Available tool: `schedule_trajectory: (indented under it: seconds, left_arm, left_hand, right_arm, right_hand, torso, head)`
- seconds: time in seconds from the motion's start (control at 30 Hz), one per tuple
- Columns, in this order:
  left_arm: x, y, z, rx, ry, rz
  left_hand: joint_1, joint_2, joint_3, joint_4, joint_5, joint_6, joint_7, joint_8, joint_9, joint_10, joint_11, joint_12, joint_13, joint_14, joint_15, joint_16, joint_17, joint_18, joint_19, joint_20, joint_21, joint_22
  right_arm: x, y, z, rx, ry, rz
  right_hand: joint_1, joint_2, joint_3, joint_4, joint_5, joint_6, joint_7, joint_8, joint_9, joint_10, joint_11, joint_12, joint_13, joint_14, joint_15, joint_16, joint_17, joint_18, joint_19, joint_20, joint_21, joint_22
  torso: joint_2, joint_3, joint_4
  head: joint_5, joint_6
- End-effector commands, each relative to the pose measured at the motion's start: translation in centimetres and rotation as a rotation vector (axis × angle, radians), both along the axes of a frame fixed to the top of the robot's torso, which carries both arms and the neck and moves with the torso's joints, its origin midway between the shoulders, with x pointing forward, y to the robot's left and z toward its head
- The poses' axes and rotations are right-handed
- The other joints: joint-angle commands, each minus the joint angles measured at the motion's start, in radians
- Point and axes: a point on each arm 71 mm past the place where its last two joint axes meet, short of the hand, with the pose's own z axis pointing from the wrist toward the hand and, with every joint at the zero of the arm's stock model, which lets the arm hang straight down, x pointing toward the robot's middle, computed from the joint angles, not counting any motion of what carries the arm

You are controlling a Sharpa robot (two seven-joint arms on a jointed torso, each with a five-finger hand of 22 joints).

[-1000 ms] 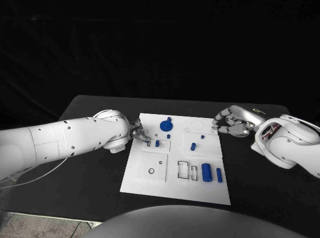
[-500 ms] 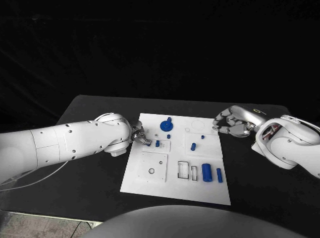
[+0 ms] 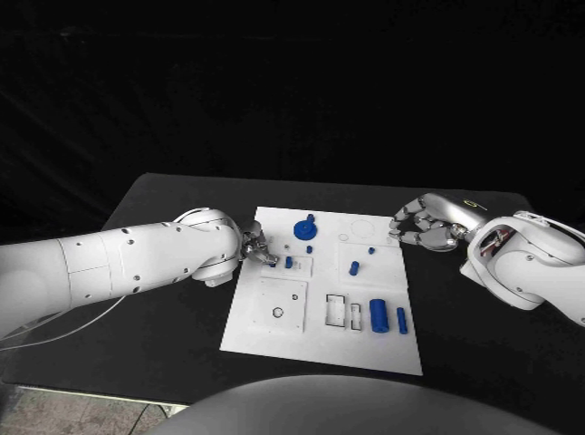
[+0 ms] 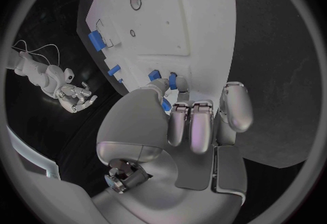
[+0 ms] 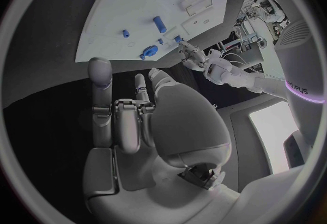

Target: Assemble the parts on the task board

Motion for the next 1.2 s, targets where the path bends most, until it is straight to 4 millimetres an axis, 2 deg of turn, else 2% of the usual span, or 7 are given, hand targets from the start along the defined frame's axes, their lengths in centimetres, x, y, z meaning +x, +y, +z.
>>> schedule_trajectory:
  seconds: [0.03, 0.17, 0.3, 0.77, 0.93, 1.1, 1.2]
  left_arm:
    - [-0.37, -0.38, -0.50, -0.005, 0.017, -0.029]
    - [-0.39, -0.44, -0.55, -0.004, 0.023, -0.038]
    - [-0.38, -0.43, -0.61, 0.001, 0.030, -0.042]
    - [-0.29, -0.04, -0.82, 0.035, 0.047, -0.042]
    - [-0.22, 0.06, -0.85, 0.040, 0.047, -0.037]
    - [-0.17, 0.14, -0.87, 0.037, 0.047, -0.031]
    - [-0.16, 0.15, -0.88, 0.034, 0.049, -0.029]
  left_hand:
    - [-0.021, -0.004, 0.004, 0.011, -0.074, 0.007, 0.001, -0.004, 0.017, 0.105, -0.006, -0.001, 0.263, 0.103, -0.006, 0.002, 0.263, 0.007, 0.002, -0.003, -0.008, 0.136]
    - [-0.076, -0.003, -0.025, 0.044, -0.235, 0.013, 0.008, -0.019, 0.005, 0.105, 0.001, -0.001, 0.263, 0.103, -0.001, 0.002, 0.263, 0.008, 0.001, 0.001, -0.013, 0.138]
    - [-0.136, 0.001, -0.065, 0.048, -0.327, 0.020, 0.016, -0.035, -0.008, 0.105, 0.007, -0.001, 0.263, 0.103, 0.005, 0.002, 0.263, 0.008, 0.002, 0.006, -0.016, 0.141]
    - [-0.255, 0.023, -0.159, 0.050, -0.433, 0.035, 0.019, -0.043, -0.006, 0.105, 0.011, -0.001, 0.263, 0.103, 0.009, 0.002, 0.263, 0.008, 0.009, 0.012, -0.020, 0.150]
    - [-0.296, 0.059, -0.179, 0.052, -0.411, 0.037, 0.018, -0.031, 0.011, 0.105, 0.010, -0.001, 0.263, 0.103, 0.009, 0.002, 0.263, 0.007, 0.012, 0.011, -0.020, 0.155]
    - [-0.329, 0.119, -0.190, 0.053, -0.172, 0.028, 0.012, -0.006, 0.025, 0.105, 0.006, -0.001, 0.263, 0.103, 0.004, 0.002, 0.263, 0.007, 0.015, 0.009, -0.023, 0.161]
    - [-0.336, 0.137, -0.191, 0.053, -0.122, 0.025, 0.011, 0.006, 0.025, 0.105, 0.004, -0.001, 0.263, 0.103, 0.004, 0.002, 0.263, 0.006, 0.017, 0.007, -0.022, 0.163]
  right_arm:
    - [0.00, -0.01, -0.13, -0.005, 0.013, -0.002]
    - [0.02, 0.00, -0.17, -0.006, 0.016, -0.003]
    - [0.02, 0.03, -0.21, -0.008, 0.018, -0.003]
    - [0.02, 0.04, -0.31, -0.012, 0.026, -0.004]
    - [0.01, 0.04, -0.33, -0.012, 0.027, -0.004]
    - [0.00, 0.00, -0.33, -0.013, 0.027, -0.005]
    - [0.00, -0.02, -0.34, -0.013, 0.027, -0.006]
  right_hand:
    - [0.006, 0.002, 0.007, -0.001, 0.007, 0.008, -0.001, -0.004, 0.002, 0.086, 0.004, -0.004, 0.243, 0.075, 0.005, -0.006, 0.146, 0.014, -0.006, 0.000, -0.006, -0.001]
    - [0.007, 0.002, 0.008, -0.002, 0.009, 0.008, -0.001, -0.004, 0.002, 0.086, 0.005, -0.004, 0.243, 0.075, 0.005, -0.006, 0.146, 0.014, -0.006, 0.000, -0.007, -0.002]
    - [0.009, 0.002, 0.010, -0.004, 0.012, 0.008, 0.000, -0.005, 0.002, 0.085, 0.005, -0.005, 0.243, 0.075, 0.005, -0.007, 0.146, 0.014, -0.007, 0.000, -0.008, -0.002]
    - [0.017, 0.001, 0.021, -0.014, 0.040, 0.009, 0.001, -0.006, 0.003, 0.085, 0.006, -0.005, 0.243, 0.074, 0.006, -0.007, 0.145, 0.014, -0.007, 0.000, -0.014, 0.000]
    - [0.018, 0.001, 0.024, -0.017, 0.047, 0.009, 0.001, -0.007, 0.003, 0.085, 0.006, -0.005, 0.243, 0.074, 0.006, -0.008, 0.144, 0.014, -0.007, 0.000, -0.015, 0.001]
    - [0.019, 0.001, 0.026, -0.018, 0.051, 0.009, 0.001, -0.007, 0.003, 0.084, 0.006, -0.006, 0.242, 0.074, 0.006, -0.008, 0.144, 0.014, -0.007, 0.000, -0.016, 0.001]
    - [0.019, 0.001, 0.026, -0.018, 0.051, 0.009, 0.001, -0.007, 0.003, 0.084, 0.006, -0.006, 0.242, 0.074, 0.006, -0.008, 0.144, 0.014, -0.007, 0.000, -0.016, 0.001]
  torso:
    - [0.000, 0.0001, -0.0006]
    - [0.000, 0.0004, 0.0000]
    - [0.000, 0.0002, -0.0002]
    - [0.000, 0.0001, 0.0002]
    - [0.000, -0.0001, -0.0004]
    - [0.001, -0.0001, -0.0005]
    - [0.001, 0.0000, -0.0006]
  head:
    - [0.001, 0.000]
    - [-0.001, 0.000]
    - [0.000, 0.000]
    - [0.002, 0.000]
    - [0.003, 0.000]
    - [0.003, 0.000]
    - [0.004, 0.000]
